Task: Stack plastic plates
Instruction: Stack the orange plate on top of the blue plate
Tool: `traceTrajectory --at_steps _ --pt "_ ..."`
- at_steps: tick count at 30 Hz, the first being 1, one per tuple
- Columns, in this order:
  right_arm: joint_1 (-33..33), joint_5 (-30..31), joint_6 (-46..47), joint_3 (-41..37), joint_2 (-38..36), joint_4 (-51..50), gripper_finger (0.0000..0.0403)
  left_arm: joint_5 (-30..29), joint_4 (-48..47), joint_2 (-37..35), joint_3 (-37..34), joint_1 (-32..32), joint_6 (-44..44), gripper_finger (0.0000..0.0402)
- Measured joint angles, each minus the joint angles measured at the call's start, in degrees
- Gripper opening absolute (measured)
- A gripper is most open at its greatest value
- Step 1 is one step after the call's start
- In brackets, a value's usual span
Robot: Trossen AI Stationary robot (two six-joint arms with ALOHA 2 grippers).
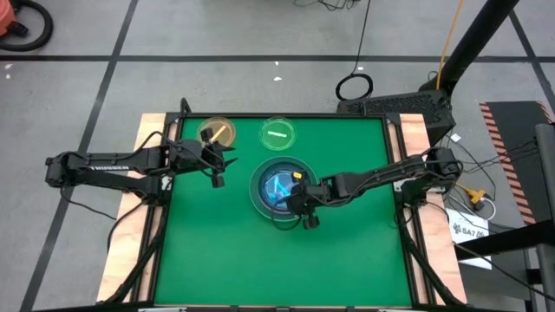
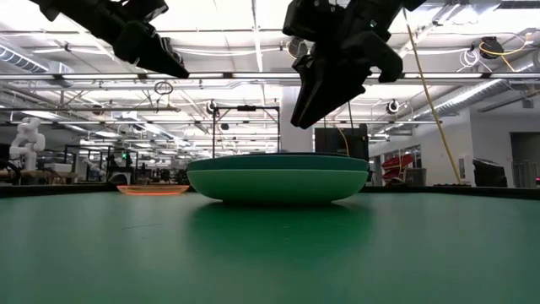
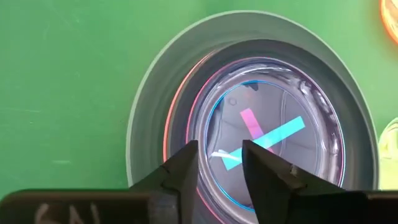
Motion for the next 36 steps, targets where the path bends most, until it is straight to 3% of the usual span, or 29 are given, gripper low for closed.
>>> traceTrajectory --at_steps 7,11,15,20,23,33,36 --pt "-1.26 0.31 0.03 0.0 0.0 -1.41 0.0113 0.0 0.0 0.0 0.0 -0.01 -2.46 0.0149" --pt "-1.96 4.82 -2.59 0.0 -0.81 -5.47 0.0107 0.0 0.0 0.0 0.0 -0.01 -4.37 0.0149" --pt "-3.34 8.76 -4.88 0.0 -3.22 -9.24 0.0105 0.01 0.0 0.0 0.0 -0.02 -7.74 0.0149" --pt "-6.1 8.66 -7.73 -0.21 -8.67 -9.27 0.0105 0.02 0.05 0.17 0.0 -0.02 -14.0 0.0149" --pt "-7.88 8.06 -10.95 -2.74 -13.11 -4.88 0.0105 0.0 0.21 0.76 0.0 -0.02 -17.73 0.0149" --pt "-14.8 -7.69 -20.78 -18.88 -27.56 20.73 0.0105 -1.03 0.07 6.07 -0.02 0.0 -29.98 0.0149" --pt "-16.95 -8.07 -22.03 -23.59 -32.18 24.18 0.0105 -1.05 -0.1 8.86 -0.02 0.0 -32.69 0.0149"
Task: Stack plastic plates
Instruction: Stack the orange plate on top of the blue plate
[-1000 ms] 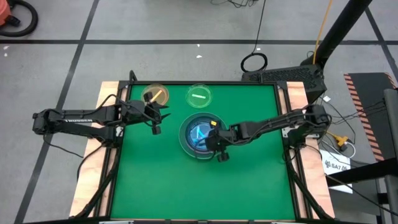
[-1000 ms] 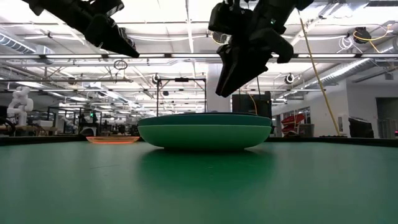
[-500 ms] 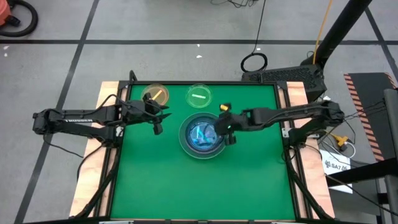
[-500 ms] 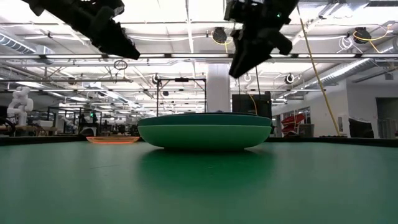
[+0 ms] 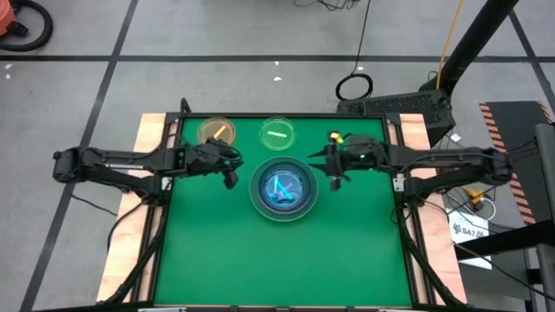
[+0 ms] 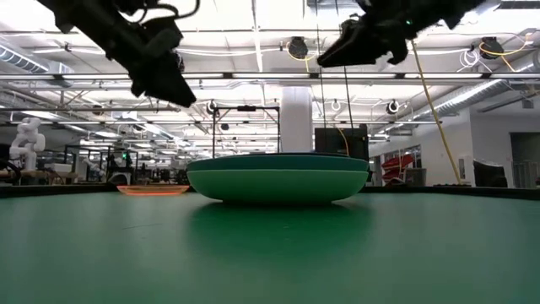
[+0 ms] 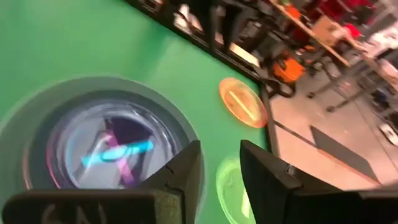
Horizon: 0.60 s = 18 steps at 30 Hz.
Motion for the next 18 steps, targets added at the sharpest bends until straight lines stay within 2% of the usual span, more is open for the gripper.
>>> traceTrajectory --at_steps 5,9,18 --pt "-3.64 -0.01 1.57 -6.27 -8.09 1.5 0.0105 -0.34 -0.48 5.4 0.0 0.91 -2.37 0.0149" --pt "-5.7 0.01 3.24 -9.38 -13.53 2.68 0.0105 -0.5 -1.05 9.87 0.04 3.95 -4.68 0.0149" --pt "-6.78 0.09 6.21 -9.98 -16.85 2.42 0.0105 -0.52 -11.2 20.45 4.85 11.68 -7.5 0.0149"
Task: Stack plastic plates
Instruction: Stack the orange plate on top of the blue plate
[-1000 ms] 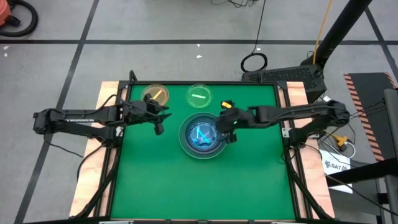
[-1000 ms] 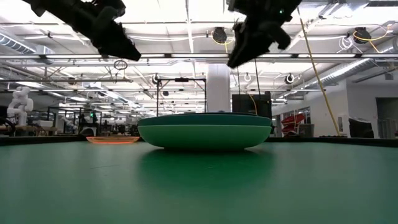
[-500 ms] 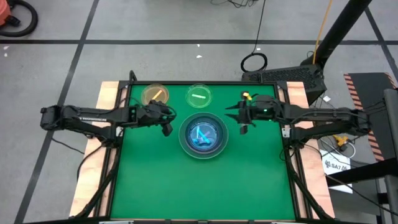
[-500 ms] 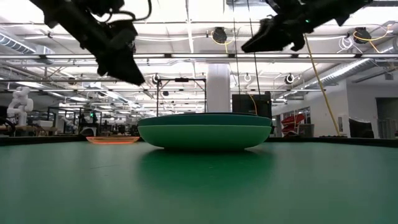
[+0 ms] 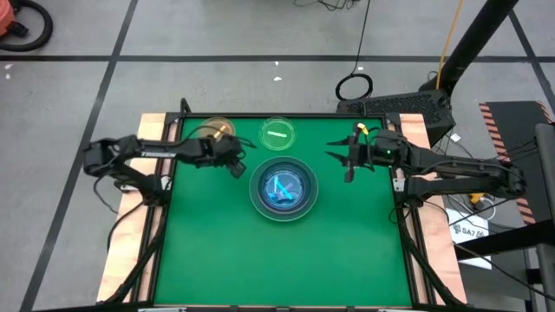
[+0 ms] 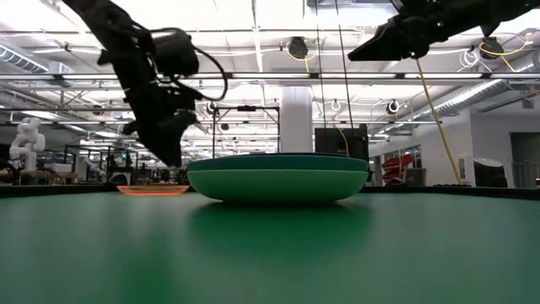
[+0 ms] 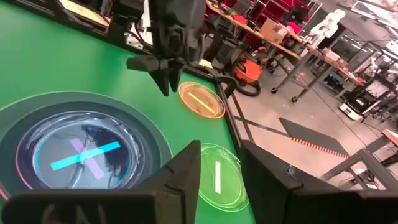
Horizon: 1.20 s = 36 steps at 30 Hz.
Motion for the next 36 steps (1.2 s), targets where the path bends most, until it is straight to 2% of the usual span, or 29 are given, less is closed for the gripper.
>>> traceTrajectory --at_steps 5,11,13,22,27,31,36 --pt "0.01 0.01 -0.41 0.0 0.74 0.01 0.0105 -0.26 -4.26 4.98 4.07 3.47 6.5 0.0149" --pt "0.02 0.02 -0.66 0.0 0.78 0.0 0.0105 -1.19 -5.09 7.5 5.8 5.69 29.5 0.0149" --pt "0.02 0.02 -0.65 0.0 0.76 0.0 0.0105 -1.1 -5.13 7.7 5.75 6.3 33.9 0.0149" --pt "0.02 0.04 -0.34 0.0 0.76 -1.29 0.0105 -0.77 -5.06 7.57 5.75 11.12 41.7 0.0149" --pt "0.02 0.04 -0.34 0.0 0.76 -1.31 0.0105 5.1 -5.0 7.57 5.75 14.13 45.77 0.0149" --pt "0.02 0.05 -0.48 0.0 0.76 -1.31 0.0105 5.19 -4.93 7.57 5.75 16.65 45.86 0.0149" --pt "0.02 0.07 -0.8 0.0 0.76 -1.31 0.0105 8.48 -4.51 7.57 5.75 18.62 45.31 0.0149"
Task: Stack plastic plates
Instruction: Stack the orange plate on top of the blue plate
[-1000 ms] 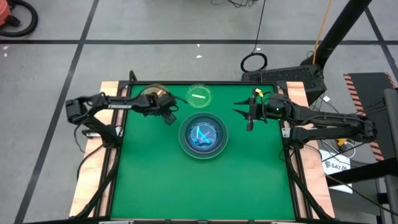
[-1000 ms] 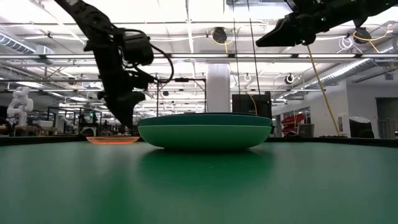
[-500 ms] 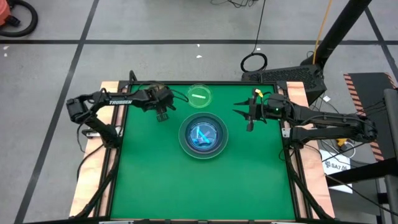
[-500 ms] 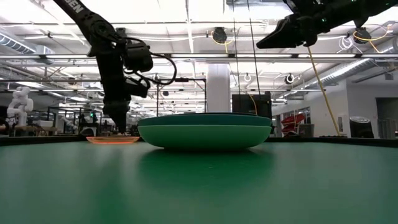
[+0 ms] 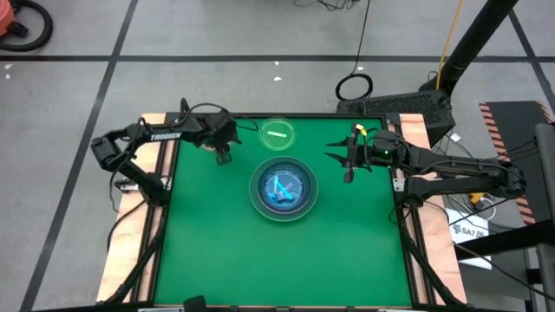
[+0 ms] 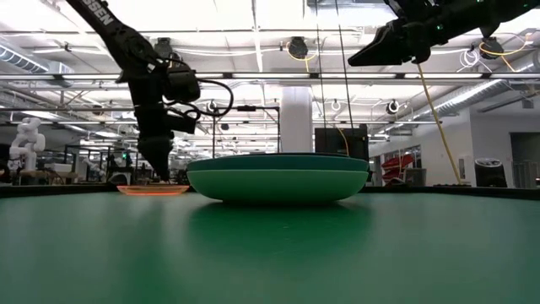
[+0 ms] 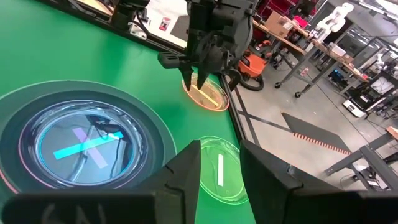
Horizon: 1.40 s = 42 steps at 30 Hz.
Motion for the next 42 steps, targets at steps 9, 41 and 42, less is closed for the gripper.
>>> traceTrajectory --at_steps 9,41,42 --pt "0.0 0.0 -0.02 0.0 0.0 0.0 0.0105 1.85 3.45 0.0 0.0 1.63 -1.22 0.0149" --pt "0.02 0.24 -0.44 0.0 0.0 -0.01 0.0105 -1.77 7.07 8.13 0.02 2.42 -5.55 0.0143" --pt "0.02 0.24 -0.44 0.0 0.0 -0.02 0.0105 -1.77 7.1 8.13 0.02 2.43 -5.55 0.0138"
